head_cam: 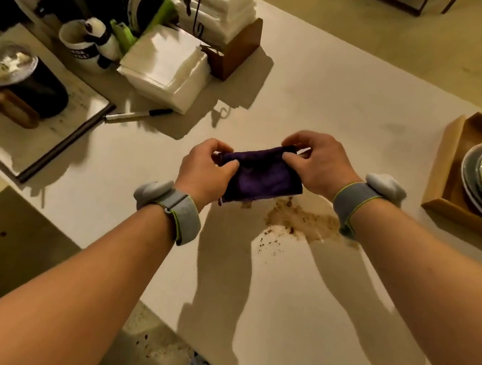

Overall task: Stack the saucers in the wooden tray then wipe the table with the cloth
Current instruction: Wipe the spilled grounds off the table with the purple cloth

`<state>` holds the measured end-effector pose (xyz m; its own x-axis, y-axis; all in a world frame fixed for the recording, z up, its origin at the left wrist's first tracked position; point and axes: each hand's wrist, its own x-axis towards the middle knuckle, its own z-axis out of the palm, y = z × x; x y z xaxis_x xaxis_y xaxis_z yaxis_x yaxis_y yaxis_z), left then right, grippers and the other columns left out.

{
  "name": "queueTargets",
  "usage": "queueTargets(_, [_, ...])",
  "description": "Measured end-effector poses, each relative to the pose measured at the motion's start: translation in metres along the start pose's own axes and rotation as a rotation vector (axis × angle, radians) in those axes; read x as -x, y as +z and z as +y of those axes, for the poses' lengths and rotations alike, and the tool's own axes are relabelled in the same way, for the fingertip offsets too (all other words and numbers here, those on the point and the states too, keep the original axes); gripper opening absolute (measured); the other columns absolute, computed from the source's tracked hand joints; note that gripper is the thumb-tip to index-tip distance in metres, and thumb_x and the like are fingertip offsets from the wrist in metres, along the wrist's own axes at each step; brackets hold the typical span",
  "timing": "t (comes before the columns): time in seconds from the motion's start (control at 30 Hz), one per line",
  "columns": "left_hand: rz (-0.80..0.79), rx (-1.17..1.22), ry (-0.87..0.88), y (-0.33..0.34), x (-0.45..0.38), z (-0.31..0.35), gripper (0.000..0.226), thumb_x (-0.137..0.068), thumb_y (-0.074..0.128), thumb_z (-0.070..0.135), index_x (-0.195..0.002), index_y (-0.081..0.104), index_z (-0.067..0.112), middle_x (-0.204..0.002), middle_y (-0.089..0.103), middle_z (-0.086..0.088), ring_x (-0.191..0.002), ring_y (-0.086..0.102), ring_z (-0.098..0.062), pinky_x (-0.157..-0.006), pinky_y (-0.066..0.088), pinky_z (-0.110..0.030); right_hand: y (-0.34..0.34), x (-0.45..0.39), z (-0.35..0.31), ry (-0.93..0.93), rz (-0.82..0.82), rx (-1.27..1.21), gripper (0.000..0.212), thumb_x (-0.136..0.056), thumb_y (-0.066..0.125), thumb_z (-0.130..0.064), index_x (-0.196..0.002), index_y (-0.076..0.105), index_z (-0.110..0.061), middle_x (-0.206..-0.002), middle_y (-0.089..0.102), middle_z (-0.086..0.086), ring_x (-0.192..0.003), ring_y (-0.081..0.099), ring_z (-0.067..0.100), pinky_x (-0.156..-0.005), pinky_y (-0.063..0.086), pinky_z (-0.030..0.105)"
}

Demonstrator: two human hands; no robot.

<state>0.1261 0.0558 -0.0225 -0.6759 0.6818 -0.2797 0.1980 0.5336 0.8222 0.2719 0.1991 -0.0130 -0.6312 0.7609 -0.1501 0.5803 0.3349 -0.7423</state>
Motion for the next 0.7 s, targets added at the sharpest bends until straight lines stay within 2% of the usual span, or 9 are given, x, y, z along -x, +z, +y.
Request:
queueTargets(0.17, [0.11,-0.114,-0.011,-0.007,-0.027,-0.005,0.018,-0.08,0.065,0.023,-0.098,0.066,0.021,-0.095,0.07,-0.003,-0.091,0.064,-0.024,-0.082,0.055,-0.04,0.019,-0.043,-0.014,-0.065,-0.035,0.151,0.021,-0.086,0.064,-0.022,-0.106,0.071,-0.025,-0.11,0.068,0.001,-0.094,0.061,0.019,-0.09,0.048,0.03])
queueTargets(0.3, [0.148,-0.18,-0.021,-0.014,-0.041,-0.01,0.018,-0.083,0.066,0.024,-0.101,0.065,0.02,-0.097,0.068,-0.005,-0.093,0.062,-0.026,-0.083,0.054,-0.037,0.034,-0.066,-0.025,-0.137,-0.022,0.22,0.024,-0.086,0.063,-0.018,-0.109,0.07,-0.022,-0.114,0.067,0.003,-0.1,0.059,0.02,-0.094,0.043,0.026])
queueTargets(0.43, [0.135,-0.329,0.045,-0.016,-0.046,-0.014,0.03,-0.085,0.066,0.025,-0.114,0.059,0.019,-0.111,0.064,-0.007,-0.1,0.06,-0.026,-0.086,0.05,-0.034,0.037,-0.076,-0.026,-0.235,-0.054,0.359,0.027,-0.087,0.062,-0.014,-0.114,0.067,-0.016,-0.117,0.063,0.009,-0.104,0.057,0.025,-0.093,0.043,0.03])
queueTargets(0.5, [0.13,-0.407,0.124,-0.018,-0.042,-0.018,0.041,-0.085,0.067,0.023,-0.123,0.055,0.019,-0.12,0.058,-0.01,-0.106,0.056,-0.027,-0.091,0.047,-0.034,0.033,-0.073,-0.024,-0.29,-0.066,0.396,0.028,-0.086,0.062,-0.01,-0.114,0.066,-0.012,-0.12,0.061,0.01,-0.106,0.057,0.028,-0.093,0.045,0.037])
queueTargets(0.57, [0.093,-0.497,0.289,-0.022,-0.034,-0.021,0.048,-0.083,0.068,0.021,-0.128,0.053,0.017,-0.124,0.055,-0.011,-0.109,0.052,-0.029,-0.094,0.043,-0.036,0.026,-0.064,-0.021,-0.385,-0.109,0.444,0.029,-0.084,0.064,-0.009,-0.113,0.067,-0.011,-0.124,0.061,0.009,-0.109,0.056,0.031,-0.092,0.047,0.042])
queueTargets(0.63, [-0.013,-0.591,0.464,-0.025,-0.027,-0.024,0.046,-0.084,0.067,0.022,-0.127,0.056,0.014,-0.125,0.058,-0.01,-0.111,0.053,-0.029,-0.093,0.043,-0.036,0.02,-0.052,-0.018,-0.495,-0.211,0.5,0.032,-0.082,0.065,-0.009,-0.114,0.067,-0.013,-0.126,0.061,0.007,-0.112,0.056,0.03,-0.092,0.048,0.043])
queueTargets(0.7, [-0.13,-0.681,0.523,-0.025,-0.024,-0.026,0.046,-0.085,0.065,0.025,-0.129,0.057,0.014,-0.13,0.058,-0.008,-0.117,0.053,-0.027,-0.095,0.044,-0.038,0.017,-0.043,-0.013,-0.582,-0.326,0.552,0.036,-0.081,0.064,-0.007,-0.117,0.066,-0.013,-0.128,0.061,0.006,-0.116,0.055,0.029,-0.093,0.049,0.042])
